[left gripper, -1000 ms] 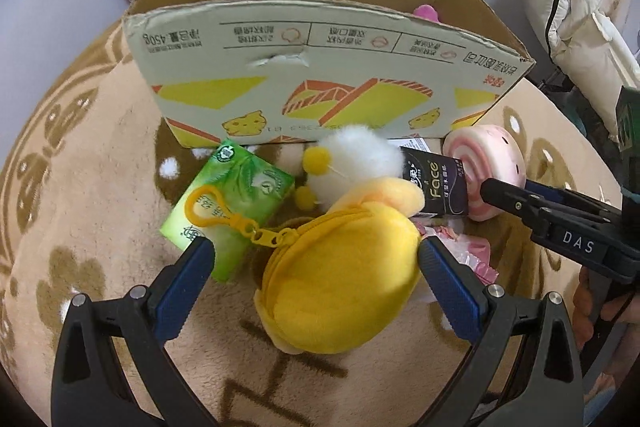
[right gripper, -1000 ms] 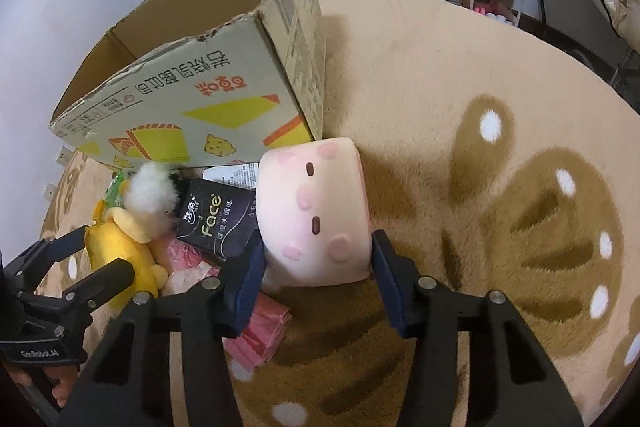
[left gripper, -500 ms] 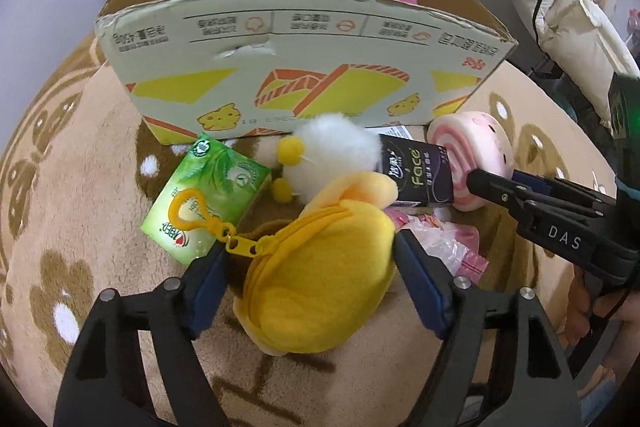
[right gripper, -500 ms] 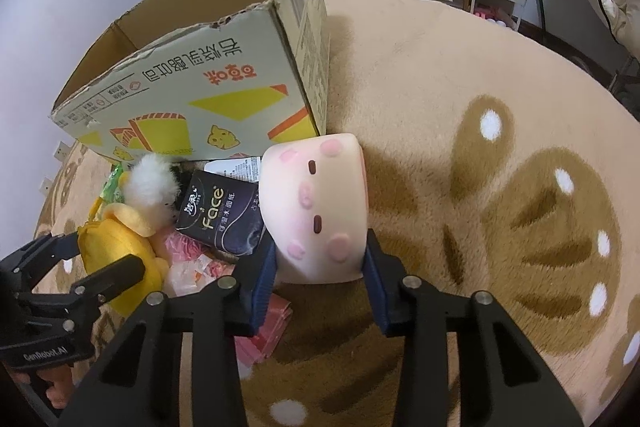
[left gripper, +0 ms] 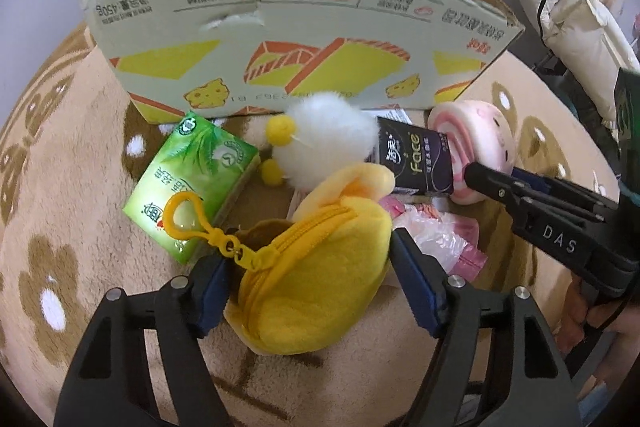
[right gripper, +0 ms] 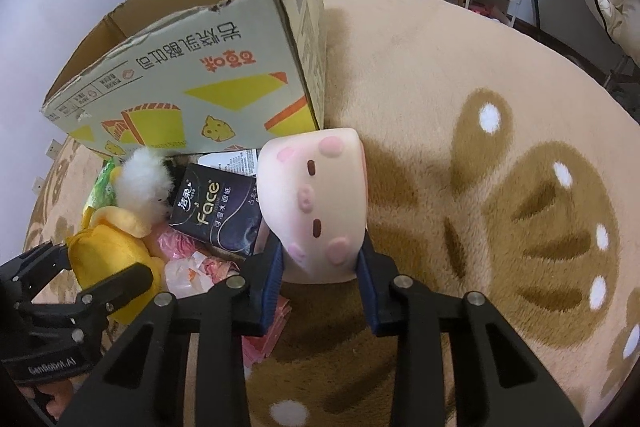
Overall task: Organize soft objects
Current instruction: 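Close the right tool on the pig cushion while the left tool closes on the yellow pouch, then lift the pig cushion with the right tool while the left tool lifts the yellow pouch toward the box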
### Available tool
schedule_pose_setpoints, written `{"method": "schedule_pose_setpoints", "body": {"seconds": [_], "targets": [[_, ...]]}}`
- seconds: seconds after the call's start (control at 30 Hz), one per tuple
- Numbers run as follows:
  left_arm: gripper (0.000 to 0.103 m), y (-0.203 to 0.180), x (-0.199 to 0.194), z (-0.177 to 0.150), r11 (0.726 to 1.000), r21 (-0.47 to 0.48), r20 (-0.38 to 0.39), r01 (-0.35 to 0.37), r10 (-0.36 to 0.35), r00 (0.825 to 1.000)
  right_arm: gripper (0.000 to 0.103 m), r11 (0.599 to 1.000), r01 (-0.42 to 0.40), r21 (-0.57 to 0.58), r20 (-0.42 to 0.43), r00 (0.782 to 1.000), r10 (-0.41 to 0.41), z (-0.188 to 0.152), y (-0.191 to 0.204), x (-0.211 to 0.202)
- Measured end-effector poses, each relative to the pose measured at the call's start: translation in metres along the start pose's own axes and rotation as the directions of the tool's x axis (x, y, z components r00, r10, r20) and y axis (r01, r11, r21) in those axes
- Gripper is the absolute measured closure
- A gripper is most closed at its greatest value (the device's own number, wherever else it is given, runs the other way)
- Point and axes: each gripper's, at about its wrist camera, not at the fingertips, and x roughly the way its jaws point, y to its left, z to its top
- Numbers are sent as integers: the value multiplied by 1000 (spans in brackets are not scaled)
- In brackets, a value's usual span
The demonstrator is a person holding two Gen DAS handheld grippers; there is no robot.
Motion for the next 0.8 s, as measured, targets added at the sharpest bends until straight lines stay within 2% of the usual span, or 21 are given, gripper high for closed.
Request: {"method": "schedule_pose_setpoints", "body": {"seconds": [0.23, 0.3, 0.4, 0.53, 0.7, 0.8], "targets": [[28, -18, 3, -1, 998, 50, 8, -43, 42, 999, 67, 1000, 3, 15, 1, 1000, -3, 1, -2, 1], [31, -23, 3, -1, 997, 65, 17, -50, 49, 999, 68, 1000, 0, 15, 8, 1000, 0, 1, -3, -1], [44, -32, 4, -1, 993, 111, 37, -52, 48, 998, 72, 1000, -4, 13, 17, 1000, 4, 2, -4, -5], [51, -36, 2, -2, 990, 132, 55, -53, 46, 997, 76, 1000, -1, 8, 48, 999, 1, -1, -2, -17], [54, -33, -6, -3, 991, 124, 73, -52, 43, 996, 77, 999, -34, 7, 71, 997, 34, -5, 1, -27], [54, -30, -14, -3, 990, 120, 95, -80, 69, 993, 77, 998, -55, 22, 81, 995, 53, -8, 1, -32]]}}
